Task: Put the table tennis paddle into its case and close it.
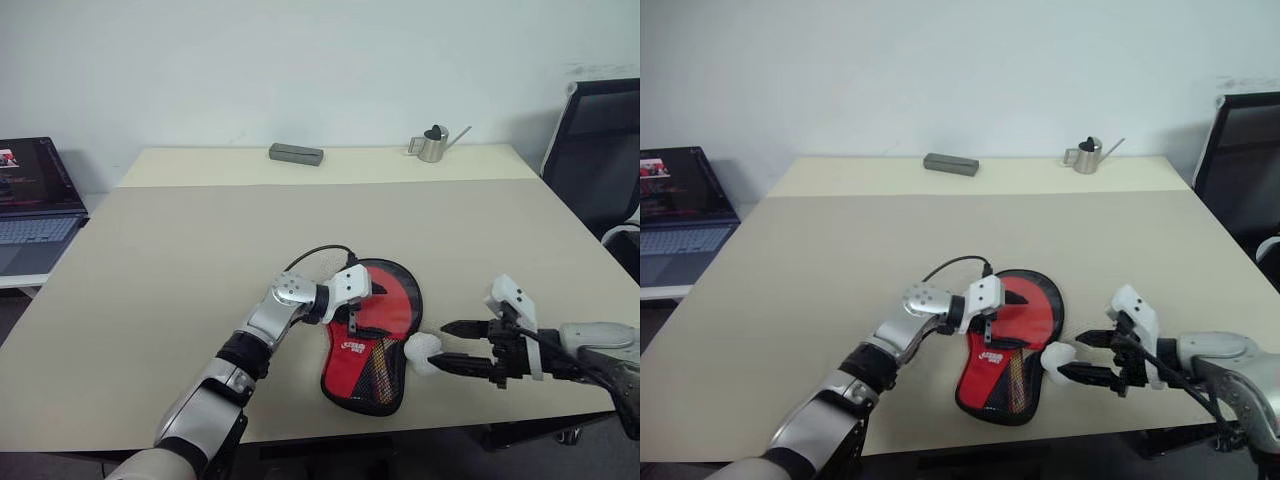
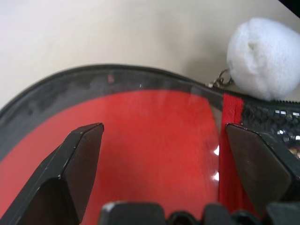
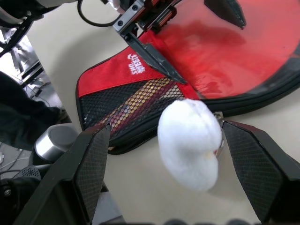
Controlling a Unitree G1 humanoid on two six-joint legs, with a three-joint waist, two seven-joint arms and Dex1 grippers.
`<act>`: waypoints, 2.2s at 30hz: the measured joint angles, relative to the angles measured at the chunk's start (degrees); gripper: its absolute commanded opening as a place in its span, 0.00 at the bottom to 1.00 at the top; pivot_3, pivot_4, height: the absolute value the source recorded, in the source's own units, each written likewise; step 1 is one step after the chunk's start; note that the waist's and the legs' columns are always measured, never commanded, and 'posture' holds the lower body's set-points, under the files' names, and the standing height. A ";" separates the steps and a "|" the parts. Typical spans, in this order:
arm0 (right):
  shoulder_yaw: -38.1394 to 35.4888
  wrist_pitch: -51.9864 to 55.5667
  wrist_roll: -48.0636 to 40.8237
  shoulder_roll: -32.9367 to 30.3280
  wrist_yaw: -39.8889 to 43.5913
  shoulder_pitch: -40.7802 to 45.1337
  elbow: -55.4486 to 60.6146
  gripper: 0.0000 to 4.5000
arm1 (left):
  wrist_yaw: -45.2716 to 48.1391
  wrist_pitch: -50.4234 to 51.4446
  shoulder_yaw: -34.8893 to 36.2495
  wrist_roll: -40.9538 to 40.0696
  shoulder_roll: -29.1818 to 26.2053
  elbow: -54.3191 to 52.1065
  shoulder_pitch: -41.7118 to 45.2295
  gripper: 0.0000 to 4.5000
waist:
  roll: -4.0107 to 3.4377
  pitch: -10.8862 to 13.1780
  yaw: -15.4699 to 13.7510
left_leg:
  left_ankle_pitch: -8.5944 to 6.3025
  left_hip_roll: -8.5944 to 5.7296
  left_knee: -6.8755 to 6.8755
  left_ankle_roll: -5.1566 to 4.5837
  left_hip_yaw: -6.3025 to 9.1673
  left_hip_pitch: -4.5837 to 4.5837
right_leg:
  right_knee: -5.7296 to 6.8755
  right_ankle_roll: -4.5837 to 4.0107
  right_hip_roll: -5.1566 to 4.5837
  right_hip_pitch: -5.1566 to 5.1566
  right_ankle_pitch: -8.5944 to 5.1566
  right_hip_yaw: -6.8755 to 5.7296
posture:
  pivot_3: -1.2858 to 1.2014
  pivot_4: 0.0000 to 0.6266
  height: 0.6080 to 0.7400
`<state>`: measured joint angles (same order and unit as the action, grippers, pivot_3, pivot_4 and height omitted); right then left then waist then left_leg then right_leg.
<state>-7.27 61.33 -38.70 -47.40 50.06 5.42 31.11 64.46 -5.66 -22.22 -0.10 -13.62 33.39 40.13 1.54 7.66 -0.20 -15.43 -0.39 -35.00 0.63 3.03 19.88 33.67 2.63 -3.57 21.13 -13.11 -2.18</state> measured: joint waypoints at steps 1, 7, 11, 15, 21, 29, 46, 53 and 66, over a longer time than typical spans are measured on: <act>1.14 -0.71 0.99 0.62 -0.88 0.00 -0.16 0.91 | 0.08 -0.17 -0.04 0.14 0.09 0.00 -0.02 1.00 | 0.00 0.01 0.01 | 0.00 0.00 0.00 0.00 0.01 0.00 | 0.00 0.00 0.00 0.01 0.00 0.00 | 0.52 0.24 1.00; 7.06 -4.98 5.97 2.95 -4.34 0.83 -5.22 0.91 | 0.32 -1.20 0.00 0.39 0.04 -0.14 -0.62 1.00 | -0.01 -0.01 0.03 | 0.00 -0.02 0.00 0.00 0.03 -0.02 | 0.00 0.01 0.00 0.02 0.00 -0.01 | 0.52 0.24 1.00; 9.57 -7.24 8.07 3.17 -4.59 1.06 -8.00 0.91 | 0.31 -1.22 0.08 0.41 -0.04 -0.49 -0.95 1.00 | -0.02 -0.03 0.03 | 0.00 -0.01 0.00 0.00 0.04 -0.03 | 0.00 0.01 0.01 0.01 0.00 -0.02 | 0.52 0.24 1.00; 10.46 -7.96 8.33 3.58 -4.29 1.06 -8.99 0.87 | 0.31 -1.19 0.08 0.41 -0.25 -1.26 -1.28 1.00 | -0.03 -0.05 0.05 | 0.00 -0.01 0.00 0.00 0.04 -0.03 | 0.00 0.01 0.01 0.01 0.00 -0.01 | 0.52 0.24 1.00; 10.44 -8.19 8.11 4.53 -4.67 1.30 -8.76 0.47 | 0.26 -1.16 0.09 0.47 -0.46 -1.61 -1.59 1.00 | -0.03 -0.09 0.09 | 0.00 -0.01 0.00 0.00 0.04 -0.04 | 0.00 0.01 0.03 0.01 0.00 -0.01 | 0.52 0.24 1.00; 8.58 -8.14 7.30 -2.36 -1.29 -2.59 -5.12 0.02 | 0.00 -1.29 0.09 0.80 -0.39 -1.68 -1.77 1.00 | -0.03 -0.18 -0.01 | 0.00 -0.01 0.00 0.00 0.03 -0.02 | -0.02 0.01 0.03 -0.02 0.00 -0.01 | 0.52 0.24 1.00; 20.94 -11.21 10.73 -3.87 3.38 2.24 -1.45 0.01 | -0.56 -2.40 0.00 2.66 1.08 -2.10 -2.73 1.00 | 0.07 -0.51 -0.06 | 0.00 -0.01 0.00 0.01 0.10 -0.07 | -0.07 0.02 0.03 -0.05 -0.01 -0.07 | 0.52 0.24 1.00; 24.38 -15.63 13.79 -7.43 7.82 2.73 -0.80 0.01 | -1.33 -2.58 -0.02 3.50 2.04 -2.51 -3.46 1.00 | 0.13 -0.88 -0.34 | -0.02 -0.02 0.01 0.03 0.19 -0.04 | -0.16 0.02 0.03 -0.07 -0.05 -0.15 | 0.52 0.24 1.00; 23.12 -21.43 14.55 -14.50 14.79 -1.78 4.64 0.01 | -2.04 -3.68 -0.62 4.87 3.40 -3.50 -4.52 1.00 | -0.08 -1.11 -1.40 | -0.14 -0.05 0.01 0.06 0.20 -0.02 | -0.65 0.07 0.01 -0.38 -0.09 -0.33 | 0.52 0.24 1.00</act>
<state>15.86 39.90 -24.15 -61.90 64.85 3.64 35.76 62.42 -9.34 -22.83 4.77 -10.22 29.90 35.61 1.46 6.55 -1.59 -15.57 -0.44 -34.98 0.69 3.24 19.86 33.02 2.70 -3.57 20.75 -13.20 -2.51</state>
